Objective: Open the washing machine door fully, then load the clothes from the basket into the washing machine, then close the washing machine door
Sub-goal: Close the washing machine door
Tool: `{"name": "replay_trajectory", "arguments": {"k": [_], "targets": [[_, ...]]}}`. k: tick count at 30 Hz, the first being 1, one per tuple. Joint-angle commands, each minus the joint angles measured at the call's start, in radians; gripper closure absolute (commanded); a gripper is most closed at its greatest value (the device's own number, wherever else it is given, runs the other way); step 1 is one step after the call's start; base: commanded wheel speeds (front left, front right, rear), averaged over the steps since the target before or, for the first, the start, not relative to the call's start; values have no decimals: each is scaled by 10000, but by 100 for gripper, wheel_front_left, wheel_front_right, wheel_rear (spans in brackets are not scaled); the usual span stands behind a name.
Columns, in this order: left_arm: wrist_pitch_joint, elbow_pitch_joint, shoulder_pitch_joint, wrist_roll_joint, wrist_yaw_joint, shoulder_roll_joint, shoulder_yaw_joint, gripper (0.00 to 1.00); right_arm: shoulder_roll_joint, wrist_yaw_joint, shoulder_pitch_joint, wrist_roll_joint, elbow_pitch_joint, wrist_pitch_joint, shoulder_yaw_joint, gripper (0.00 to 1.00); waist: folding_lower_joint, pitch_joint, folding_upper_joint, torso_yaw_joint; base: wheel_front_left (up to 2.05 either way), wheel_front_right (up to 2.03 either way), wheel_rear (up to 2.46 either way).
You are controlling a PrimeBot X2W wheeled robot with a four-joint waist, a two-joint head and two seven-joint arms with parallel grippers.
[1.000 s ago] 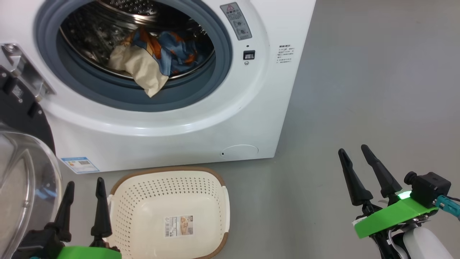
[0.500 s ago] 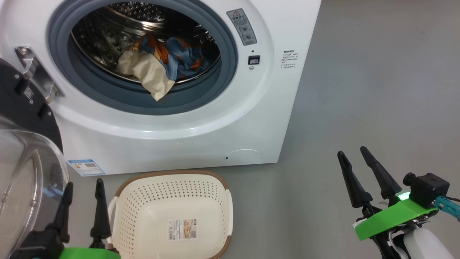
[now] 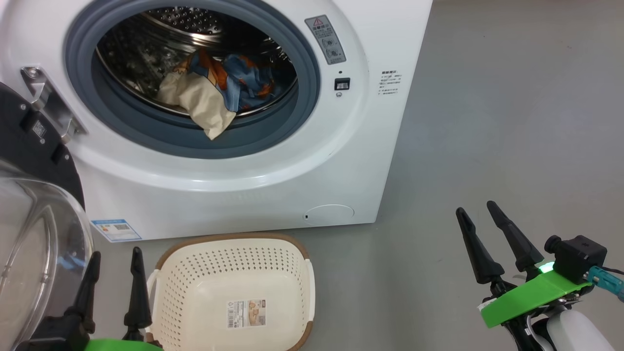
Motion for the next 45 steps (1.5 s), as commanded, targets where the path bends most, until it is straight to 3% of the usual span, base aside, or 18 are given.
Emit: {"name": "replay_trajectory", "arguments": {"k": [1,20,45], "targets": [[-49,-251,-95,116,-6,79,339,0,-140,16,97,78,-201,-46,205,0,0,1,0,-5,0,0,0],[-49,-293,-145,189,-9,21,398,0,-116,16,105,61,-220,-46,142,0,0,44,0,20,-13,13,0],[-49,-151,-160,185,-154,-22,377,0,-61,16,183,19,-188,-46,61,0,0,-136,0,156,-124,123,1]]}}
